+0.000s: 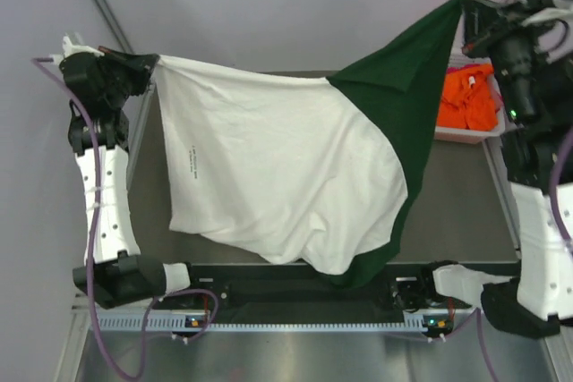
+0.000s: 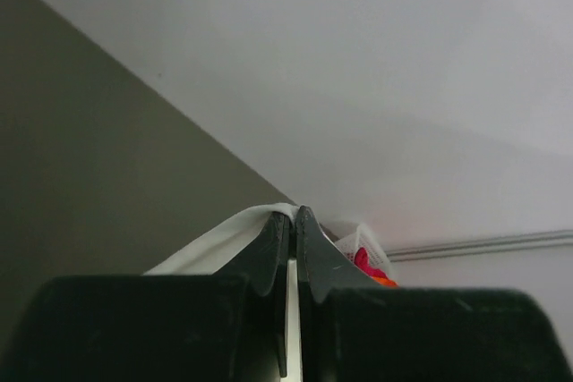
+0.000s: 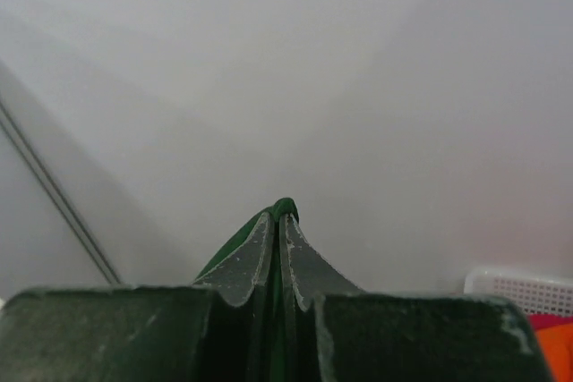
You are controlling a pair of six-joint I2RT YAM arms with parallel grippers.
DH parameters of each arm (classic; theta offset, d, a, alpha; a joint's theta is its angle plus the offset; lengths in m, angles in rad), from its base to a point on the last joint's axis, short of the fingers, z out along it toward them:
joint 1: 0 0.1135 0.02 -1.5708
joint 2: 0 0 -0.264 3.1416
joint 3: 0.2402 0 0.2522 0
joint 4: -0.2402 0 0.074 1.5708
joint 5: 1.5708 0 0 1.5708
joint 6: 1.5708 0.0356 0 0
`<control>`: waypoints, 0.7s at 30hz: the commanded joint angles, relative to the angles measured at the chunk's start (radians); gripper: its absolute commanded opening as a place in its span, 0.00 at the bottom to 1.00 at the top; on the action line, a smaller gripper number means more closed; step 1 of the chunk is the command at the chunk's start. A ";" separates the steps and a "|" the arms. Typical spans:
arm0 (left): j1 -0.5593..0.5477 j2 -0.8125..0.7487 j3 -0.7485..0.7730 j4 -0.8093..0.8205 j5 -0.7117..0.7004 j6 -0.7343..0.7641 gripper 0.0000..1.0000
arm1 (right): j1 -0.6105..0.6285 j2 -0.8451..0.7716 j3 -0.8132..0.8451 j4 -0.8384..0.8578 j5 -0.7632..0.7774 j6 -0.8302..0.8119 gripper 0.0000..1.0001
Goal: Fold and stack the t-shirts
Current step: Flatten the tshirt out
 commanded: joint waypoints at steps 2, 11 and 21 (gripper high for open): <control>0.000 0.129 0.028 0.152 0.043 -0.076 0.00 | -0.021 0.197 0.196 -0.007 0.012 -0.007 0.00; -0.018 0.402 0.581 0.130 0.086 -0.106 0.00 | -0.236 0.499 0.661 0.076 -0.238 0.207 0.00; -0.030 0.415 0.315 0.264 0.152 -0.107 0.00 | -0.318 0.375 0.230 0.327 -0.602 0.341 0.00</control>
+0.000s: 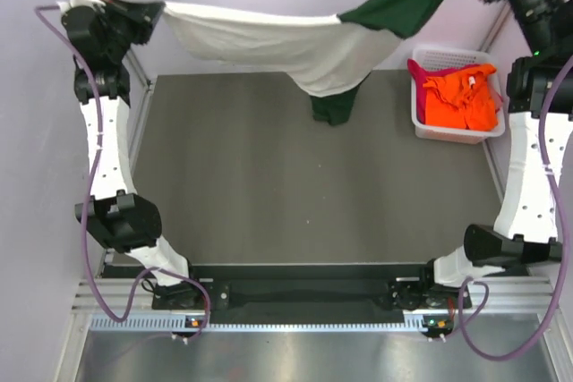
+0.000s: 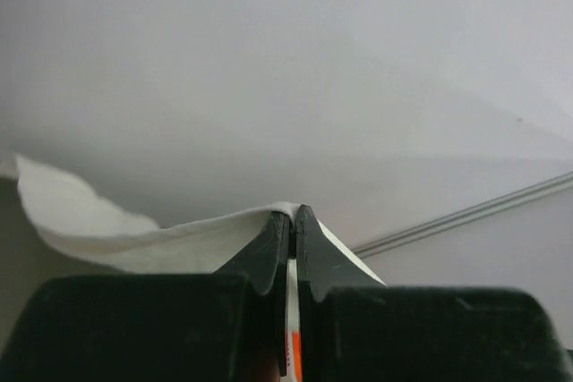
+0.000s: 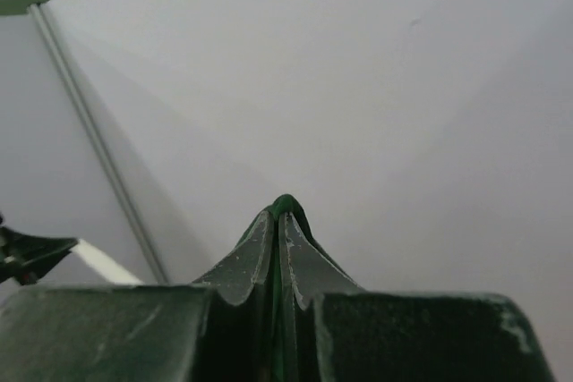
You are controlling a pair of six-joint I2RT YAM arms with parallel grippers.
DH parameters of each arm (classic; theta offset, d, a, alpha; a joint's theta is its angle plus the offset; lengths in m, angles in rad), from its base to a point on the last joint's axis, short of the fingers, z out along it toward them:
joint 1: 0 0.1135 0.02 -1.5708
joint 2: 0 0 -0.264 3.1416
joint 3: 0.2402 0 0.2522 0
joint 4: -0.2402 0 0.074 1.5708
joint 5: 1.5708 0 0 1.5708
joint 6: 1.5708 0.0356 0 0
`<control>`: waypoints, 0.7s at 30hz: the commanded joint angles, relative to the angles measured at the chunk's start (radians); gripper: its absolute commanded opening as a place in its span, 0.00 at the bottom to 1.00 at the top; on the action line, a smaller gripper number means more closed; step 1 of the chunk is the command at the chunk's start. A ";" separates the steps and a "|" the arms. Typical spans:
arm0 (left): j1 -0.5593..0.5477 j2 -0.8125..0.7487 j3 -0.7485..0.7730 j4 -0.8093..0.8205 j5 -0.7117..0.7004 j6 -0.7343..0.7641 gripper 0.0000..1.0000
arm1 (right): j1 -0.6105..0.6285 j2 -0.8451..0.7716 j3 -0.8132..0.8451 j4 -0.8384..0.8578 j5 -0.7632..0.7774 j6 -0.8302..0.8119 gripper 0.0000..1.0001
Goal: Fold and stack the t-shirts
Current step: Flatten the tshirt out
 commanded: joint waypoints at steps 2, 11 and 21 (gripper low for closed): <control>-0.001 -0.053 -0.256 0.066 0.004 0.060 0.00 | -0.011 -0.164 -0.313 0.182 -0.159 0.039 0.00; -0.001 -0.397 -0.752 -0.016 -0.054 0.192 0.00 | -0.026 -0.704 -1.048 0.100 0.096 0.009 0.00; 0.000 -0.824 -1.234 -0.228 -0.191 0.256 0.00 | -0.026 -1.247 -1.512 -0.343 0.298 0.007 0.00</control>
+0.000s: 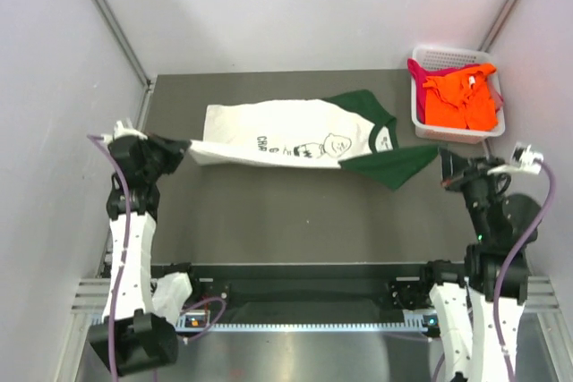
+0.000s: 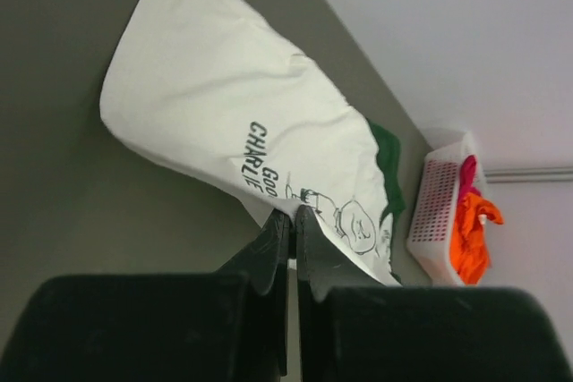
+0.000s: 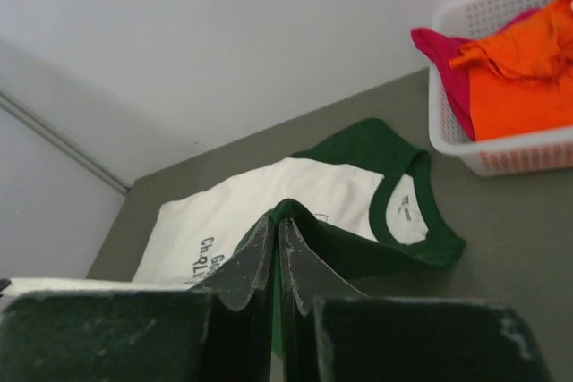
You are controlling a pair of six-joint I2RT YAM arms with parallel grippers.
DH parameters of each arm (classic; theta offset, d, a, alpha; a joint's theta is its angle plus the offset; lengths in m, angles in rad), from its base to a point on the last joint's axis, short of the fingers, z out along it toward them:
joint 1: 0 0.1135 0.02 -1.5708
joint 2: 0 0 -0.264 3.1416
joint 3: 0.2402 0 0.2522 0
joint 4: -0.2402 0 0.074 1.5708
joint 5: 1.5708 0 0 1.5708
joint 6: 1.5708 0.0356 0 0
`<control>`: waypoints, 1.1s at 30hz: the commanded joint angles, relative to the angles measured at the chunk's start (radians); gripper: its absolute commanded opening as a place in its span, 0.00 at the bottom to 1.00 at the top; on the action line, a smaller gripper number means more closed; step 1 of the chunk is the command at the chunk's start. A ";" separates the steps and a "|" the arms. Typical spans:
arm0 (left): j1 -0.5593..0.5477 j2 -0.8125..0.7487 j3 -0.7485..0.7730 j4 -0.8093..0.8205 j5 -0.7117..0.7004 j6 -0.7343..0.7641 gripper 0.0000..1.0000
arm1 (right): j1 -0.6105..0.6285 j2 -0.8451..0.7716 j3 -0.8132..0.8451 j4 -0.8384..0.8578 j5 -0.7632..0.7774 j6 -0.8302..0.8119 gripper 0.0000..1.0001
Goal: Fold and stack the t-shirts
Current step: Flatten the tshirt out, then fold the tshirt
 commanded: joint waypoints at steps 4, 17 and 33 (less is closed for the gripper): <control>0.002 -0.208 -0.202 -0.204 -0.109 0.043 0.00 | -0.007 -0.281 -0.087 -0.329 0.125 0.005 0.00; 0.004 -0.236 -0.462 -0.143 -0.186 -0.058 0.00 | -0.006 -0.058 -0.273 -0.229 0.083 0.031 0.00; 0.002 0.192 -0.240 -0.012 -0.224 -0.032 0.00 | 0.192 0.531 -0.032 0.016 0.302 -0.023 0.00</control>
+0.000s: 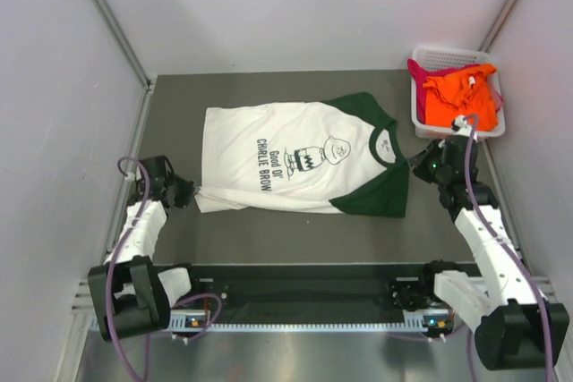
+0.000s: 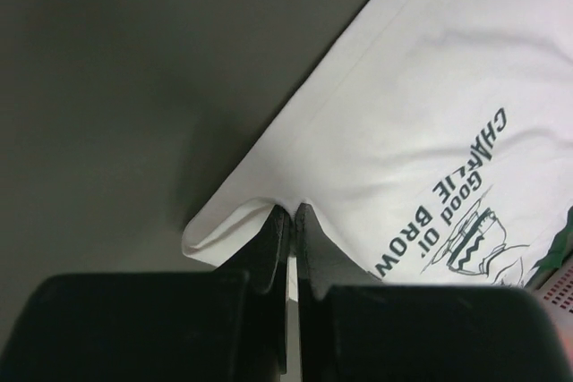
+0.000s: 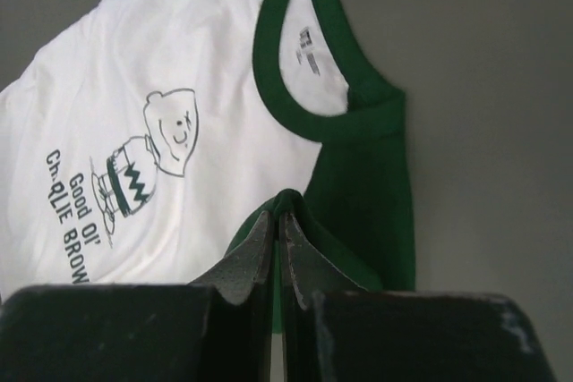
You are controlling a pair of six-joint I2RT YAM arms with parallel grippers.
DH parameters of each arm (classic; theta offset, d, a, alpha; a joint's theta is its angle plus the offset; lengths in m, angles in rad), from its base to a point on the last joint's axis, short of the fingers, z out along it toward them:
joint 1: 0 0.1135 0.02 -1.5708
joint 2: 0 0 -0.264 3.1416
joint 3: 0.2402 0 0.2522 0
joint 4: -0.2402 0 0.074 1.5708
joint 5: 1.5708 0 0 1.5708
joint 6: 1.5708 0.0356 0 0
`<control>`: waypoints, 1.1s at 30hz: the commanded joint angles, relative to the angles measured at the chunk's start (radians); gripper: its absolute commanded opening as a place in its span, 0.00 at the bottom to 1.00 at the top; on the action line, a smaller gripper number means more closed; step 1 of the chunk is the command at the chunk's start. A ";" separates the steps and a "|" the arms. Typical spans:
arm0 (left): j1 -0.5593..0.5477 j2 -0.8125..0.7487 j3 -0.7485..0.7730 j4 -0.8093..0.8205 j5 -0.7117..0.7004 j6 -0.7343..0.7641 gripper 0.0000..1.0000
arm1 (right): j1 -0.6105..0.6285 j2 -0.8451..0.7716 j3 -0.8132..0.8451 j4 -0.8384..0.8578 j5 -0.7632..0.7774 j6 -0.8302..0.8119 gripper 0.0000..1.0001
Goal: Fold and stack the t-shirts
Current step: Fold the tshirt
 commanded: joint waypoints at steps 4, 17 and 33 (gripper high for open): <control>0.002 0.075 0.081 0.108 -0.017 -0.008 0.00 | 0.067 0.181 0.154 0.123 0.127 -0.039 0.00; -0.085 0.285 0.241 0.128 -0.008 0.018 0.00 | 0.046 0.370 0.349 0.131 0.197 -0.080 0.00; -0.162 0.331 0.295 0.123 -0.086 0.029 0.00 | 0.008 0.391 0.382 0.119 0.196 -0.107 0.00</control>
